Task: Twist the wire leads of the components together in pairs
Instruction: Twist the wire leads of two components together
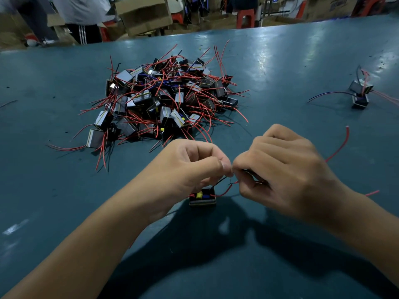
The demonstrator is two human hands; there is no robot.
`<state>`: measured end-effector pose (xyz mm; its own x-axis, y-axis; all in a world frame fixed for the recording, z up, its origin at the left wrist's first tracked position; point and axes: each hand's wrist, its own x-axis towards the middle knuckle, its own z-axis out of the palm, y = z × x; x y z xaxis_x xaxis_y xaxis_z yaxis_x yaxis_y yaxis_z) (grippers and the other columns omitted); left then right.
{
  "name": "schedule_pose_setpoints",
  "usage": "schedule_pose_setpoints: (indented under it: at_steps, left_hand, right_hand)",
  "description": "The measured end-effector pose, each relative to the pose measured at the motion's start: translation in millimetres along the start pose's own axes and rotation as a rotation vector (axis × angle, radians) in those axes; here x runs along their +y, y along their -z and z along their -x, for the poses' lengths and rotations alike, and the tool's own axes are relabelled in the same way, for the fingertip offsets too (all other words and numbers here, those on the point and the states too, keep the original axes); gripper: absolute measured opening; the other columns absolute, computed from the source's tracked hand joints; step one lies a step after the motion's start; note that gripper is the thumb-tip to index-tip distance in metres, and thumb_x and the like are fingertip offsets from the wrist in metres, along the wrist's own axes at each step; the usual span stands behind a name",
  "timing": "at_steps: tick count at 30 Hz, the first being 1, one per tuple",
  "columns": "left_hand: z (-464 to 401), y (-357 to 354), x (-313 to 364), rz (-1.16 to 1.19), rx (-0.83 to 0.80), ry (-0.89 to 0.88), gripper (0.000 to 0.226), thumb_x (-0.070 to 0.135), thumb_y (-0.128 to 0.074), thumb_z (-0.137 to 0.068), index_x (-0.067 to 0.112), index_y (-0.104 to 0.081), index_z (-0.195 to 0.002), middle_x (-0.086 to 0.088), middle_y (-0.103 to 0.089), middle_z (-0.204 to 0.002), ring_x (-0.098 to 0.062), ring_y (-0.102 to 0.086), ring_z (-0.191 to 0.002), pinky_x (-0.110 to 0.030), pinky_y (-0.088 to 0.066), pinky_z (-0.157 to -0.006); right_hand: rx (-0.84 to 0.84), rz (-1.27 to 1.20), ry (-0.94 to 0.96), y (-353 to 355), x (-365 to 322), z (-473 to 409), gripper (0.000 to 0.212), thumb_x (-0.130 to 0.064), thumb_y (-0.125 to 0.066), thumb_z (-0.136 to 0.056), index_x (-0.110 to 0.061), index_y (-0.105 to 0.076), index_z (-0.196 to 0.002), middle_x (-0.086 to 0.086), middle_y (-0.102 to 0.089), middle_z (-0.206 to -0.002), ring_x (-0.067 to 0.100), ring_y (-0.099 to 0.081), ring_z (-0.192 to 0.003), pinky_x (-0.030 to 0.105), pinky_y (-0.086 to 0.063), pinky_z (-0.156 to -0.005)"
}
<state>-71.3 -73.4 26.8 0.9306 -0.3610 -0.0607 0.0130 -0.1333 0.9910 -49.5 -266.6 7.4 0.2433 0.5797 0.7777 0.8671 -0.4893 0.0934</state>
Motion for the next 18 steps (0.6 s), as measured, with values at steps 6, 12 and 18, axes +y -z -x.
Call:
schedule_pose_setpoints:
  at_steps: [6, 12, 18]
  left_hand:
    - [0.1, 2.5, -0.9, 0.038, 0.002, -0.008, 0.013, 0.012, -0.066, -0.076, 0.018, -0.071, -0.066, 0.000, -0.049, -0.056, -0.009, -0.035, -0.049, -0.019, -0.023, -0.047]
    - [2.7, 0.5, -0.8, -0.473, 0.143, -0.379, 0.009, 0.006, -0.067, -0.081, 0.010, -0.069, -0.073, 0.008, -0.057, -0.059, -0.006, -0.043, -0.052, -0.016, -0.033, -0.052]
    - [0.8, -0.9, -8.7, -1.259, 0.309, -0.966, 0.016, -0.003, -0.060, -0.089, -0.002, -0.068, -0.075, -0.012, -0.058, -0.070, -0.030, -0.052, -0.061, -0.042, -0.047, -0.053]
  right_hand:
    - [0.001, 0.006, 0.019, -1.2, 0.5, 0.2, 0.027, -0.005, -0.056, -0.092, -0.004, -0.063, -0.066, 0.004, -0.041, -0.061, 0.025, -0.036, -0.056, 0.039, -0.039, -0.055]
    - [-0.030, -0.057, -0.067, -1.8, 1.2, 1.9, 0.021, -0.005, -0.057, -0.089, -0.005, -0.064, -0.069, -0.002, -0.043, -0.063, 0.017, -0.029, -0.061, 0.034, -0.039, -0.060]
    - [-0.129, -0.545, -0.571, 4.9, -4.3, 1.9, 0.008, -0.015, -0.064, -0.080, -0.019, -0.062, -0.074, 0.000, -0.053, -0.057, 0.014, -0.048, -0.058, 0.017, -0.040, -0.058]
